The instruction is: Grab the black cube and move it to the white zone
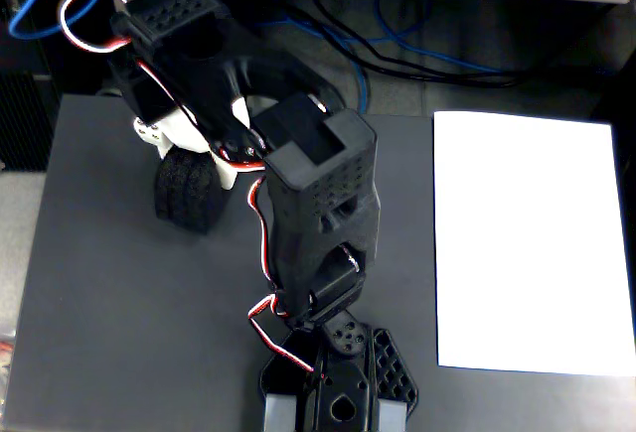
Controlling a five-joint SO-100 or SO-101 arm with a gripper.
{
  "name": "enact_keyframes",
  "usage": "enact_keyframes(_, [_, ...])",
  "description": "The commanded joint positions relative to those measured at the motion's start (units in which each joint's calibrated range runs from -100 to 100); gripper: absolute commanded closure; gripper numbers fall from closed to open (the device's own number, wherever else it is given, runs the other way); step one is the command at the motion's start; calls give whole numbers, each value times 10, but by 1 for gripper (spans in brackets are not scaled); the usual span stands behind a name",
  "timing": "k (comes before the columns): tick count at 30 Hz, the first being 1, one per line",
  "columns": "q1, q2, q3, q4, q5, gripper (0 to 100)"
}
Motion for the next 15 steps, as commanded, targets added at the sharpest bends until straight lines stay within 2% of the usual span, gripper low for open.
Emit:
enact_keyframes(1, [5,-61,-94,25,-65,99])
enact_keyframes(4, [10,-204,-183,149,-106,99])
enact_keyframes(5, [39,-255,-191,173,-115,99])
enact_keyframes(9, [307,-372,-190,189,-100,99])
enact_keyframes(15, [616,-391,-191,196,-75,99])
